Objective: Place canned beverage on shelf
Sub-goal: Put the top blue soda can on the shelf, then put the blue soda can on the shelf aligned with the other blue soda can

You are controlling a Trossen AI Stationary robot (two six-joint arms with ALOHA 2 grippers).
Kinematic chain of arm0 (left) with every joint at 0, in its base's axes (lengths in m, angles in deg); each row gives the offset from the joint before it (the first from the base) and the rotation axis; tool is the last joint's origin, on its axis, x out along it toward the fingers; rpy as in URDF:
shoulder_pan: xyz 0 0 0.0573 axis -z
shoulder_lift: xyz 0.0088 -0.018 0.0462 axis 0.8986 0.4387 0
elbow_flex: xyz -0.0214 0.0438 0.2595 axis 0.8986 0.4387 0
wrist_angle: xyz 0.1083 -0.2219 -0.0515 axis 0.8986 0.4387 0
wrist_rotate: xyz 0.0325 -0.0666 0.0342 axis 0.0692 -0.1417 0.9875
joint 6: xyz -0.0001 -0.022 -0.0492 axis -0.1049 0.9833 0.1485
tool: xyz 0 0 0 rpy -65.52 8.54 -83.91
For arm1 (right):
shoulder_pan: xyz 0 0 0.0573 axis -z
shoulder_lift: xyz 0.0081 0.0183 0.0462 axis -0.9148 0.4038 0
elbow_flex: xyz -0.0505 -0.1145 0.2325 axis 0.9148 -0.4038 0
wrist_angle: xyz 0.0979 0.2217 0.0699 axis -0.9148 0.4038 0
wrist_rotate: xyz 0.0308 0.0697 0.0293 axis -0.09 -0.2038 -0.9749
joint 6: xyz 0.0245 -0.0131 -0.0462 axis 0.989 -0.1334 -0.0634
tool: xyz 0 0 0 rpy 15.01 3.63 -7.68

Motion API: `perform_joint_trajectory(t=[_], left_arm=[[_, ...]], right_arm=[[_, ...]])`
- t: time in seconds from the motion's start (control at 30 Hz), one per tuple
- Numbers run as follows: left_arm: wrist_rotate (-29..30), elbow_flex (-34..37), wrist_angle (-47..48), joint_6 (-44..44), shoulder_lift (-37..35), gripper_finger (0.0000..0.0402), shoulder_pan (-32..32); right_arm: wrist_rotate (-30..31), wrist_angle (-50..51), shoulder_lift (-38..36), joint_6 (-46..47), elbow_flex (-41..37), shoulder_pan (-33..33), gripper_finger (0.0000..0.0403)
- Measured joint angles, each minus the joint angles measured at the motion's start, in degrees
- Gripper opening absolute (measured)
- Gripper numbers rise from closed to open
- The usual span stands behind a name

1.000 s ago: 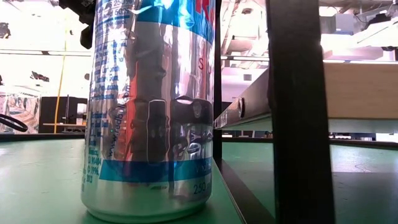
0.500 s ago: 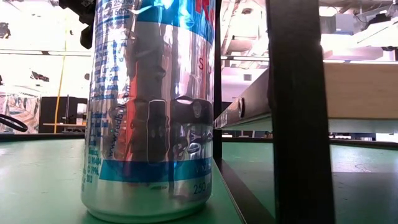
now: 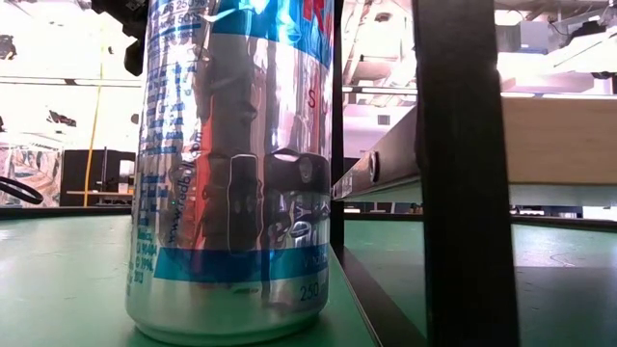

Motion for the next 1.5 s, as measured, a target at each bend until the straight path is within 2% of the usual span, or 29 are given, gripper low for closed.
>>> perform_joint_trajectory(t=[0.33,0.93,1.07,1.2,1.27,1.37,1.5], left_arm=[[-0.02,0.00,0.00,0.00,0.00,0.0334,-0.01],[-0.61,0.00,0.00,0.00,-0.01,0.0334,-0.01],[-4.37,-0.34,0.06,0.27,-0.02,0.0334,-0.02],[-16.76,-1.42,-6.05,-0.59,0.09,0.0334,1.28],[-20.87,-1.46,-11.22,-0.69,0.90,0.0334,3.81],[-22.37,-1.98,-16.41,-2.34,2.98,0.0334,9.06],[-19.71,-6.33,-16.80,-5.94,7.73,0.0334,16.41]], right_arm=[[-0.49,-0.19,0.00,0.11,0.22,0.00,0.0312],[-0.35,6.18,-0.04,-1.86,9.41,2.36,0.0312],[0.04,6.08,-0.04,-3.20,11.57,3.11,0.0312],[0.09,6.63,-0.07,-3.57,12.59,4.24,0.0312],[0.09,7.49,-0.07,-3.72,12.63,4.70,0.0312],[0.11,8.27,-0.07,-4.61,12.63,5.48,0.0312],[0.09,8.74,-0.07,-5.49,12.63,6.63,0.0312]])
